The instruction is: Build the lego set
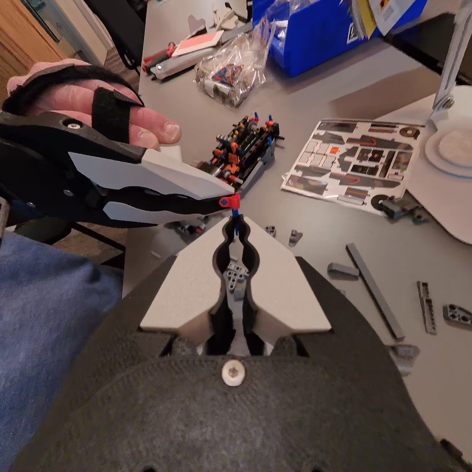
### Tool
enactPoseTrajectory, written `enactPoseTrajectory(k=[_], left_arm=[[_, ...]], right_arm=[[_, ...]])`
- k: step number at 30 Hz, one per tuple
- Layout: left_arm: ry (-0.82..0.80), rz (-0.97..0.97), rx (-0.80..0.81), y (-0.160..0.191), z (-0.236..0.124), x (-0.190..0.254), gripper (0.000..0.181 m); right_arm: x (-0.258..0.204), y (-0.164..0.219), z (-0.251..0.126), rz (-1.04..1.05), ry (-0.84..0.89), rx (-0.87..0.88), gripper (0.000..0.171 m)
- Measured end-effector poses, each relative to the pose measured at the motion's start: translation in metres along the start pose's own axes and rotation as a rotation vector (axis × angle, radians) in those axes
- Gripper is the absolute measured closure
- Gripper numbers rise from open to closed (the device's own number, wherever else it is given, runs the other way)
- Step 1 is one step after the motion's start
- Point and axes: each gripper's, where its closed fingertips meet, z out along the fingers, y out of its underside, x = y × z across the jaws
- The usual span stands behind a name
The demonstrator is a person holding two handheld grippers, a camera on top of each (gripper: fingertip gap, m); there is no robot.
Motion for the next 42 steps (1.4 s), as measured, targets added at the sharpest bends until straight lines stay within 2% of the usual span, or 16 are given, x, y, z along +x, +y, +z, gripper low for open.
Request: enactPoseTrajectory(k=[7,12,15,21,30,38,42], left_arm=[[0.086,-0.079,0.010,-0.026,-0.002,0.042,0.177],[0.107,-0.083,0.001,-0.035,0.000,0.058,0.177],[0.124,-0.065,-0.009,-0.038,0.001,0.063,0.177],[0.164,-0.162,-0.015,-0.039,0.003,0.077,0.177],[0.143,-0.124,-0.058,-0.037,0.008,0.085,0.177],[0.169,-0.119,-0.037,-0.039,0.009,0.090,0.180],[0.195,-0.151,-0.033,-0.036,0.011,0.093,0.178]], right_arm=[[-0.009,0.047,-0.008,0.070,-0.017,-0.038,0.171],[-0.011,0.066,-0.010,0.095,-0.025,-0.035,0.171],[-0.011,0.072,-0.009,0.104,-0.025,-0.039,0.171],[-0.011,0.083,-0.006,0.162,-0.045,-0.011,0.171],[-0.007,0.089,0.000,0.225,-0.051,-0.007,0.171],[-0.005,0.089,0.003,0.199,-0.037,-0.026,0.171],[-0.004,0.097,0.004,0.178,-0.037,-0.089,0.171]])
